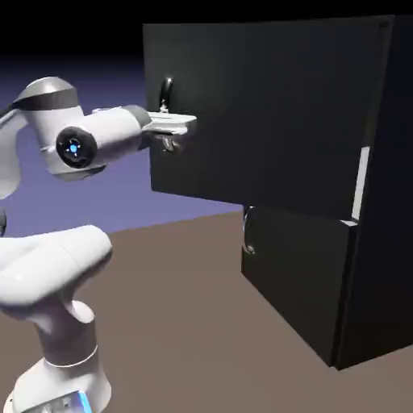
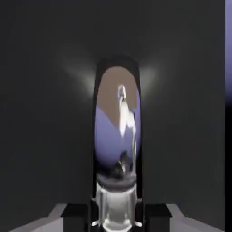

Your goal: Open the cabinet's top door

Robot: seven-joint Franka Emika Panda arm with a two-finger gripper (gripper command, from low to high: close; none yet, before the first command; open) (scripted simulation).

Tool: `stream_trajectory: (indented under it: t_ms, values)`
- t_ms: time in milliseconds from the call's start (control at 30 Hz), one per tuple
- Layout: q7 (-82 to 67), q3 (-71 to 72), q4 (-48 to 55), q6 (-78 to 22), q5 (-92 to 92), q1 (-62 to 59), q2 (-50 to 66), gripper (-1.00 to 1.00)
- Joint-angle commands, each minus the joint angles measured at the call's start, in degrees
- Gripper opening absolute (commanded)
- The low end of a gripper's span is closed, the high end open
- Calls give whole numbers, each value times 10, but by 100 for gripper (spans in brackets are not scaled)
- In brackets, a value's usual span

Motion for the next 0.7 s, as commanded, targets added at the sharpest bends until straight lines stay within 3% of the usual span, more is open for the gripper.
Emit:
stream_trajectory:
  t_ms: [0,300,667]
  values:
    - [-5,-12,0,-26,-5,-17,4,-100]
    - [-130,-175,42,-169,-177,-35,176,-100]
    - [-270,-312,158,-280,-359,30,405,-100]
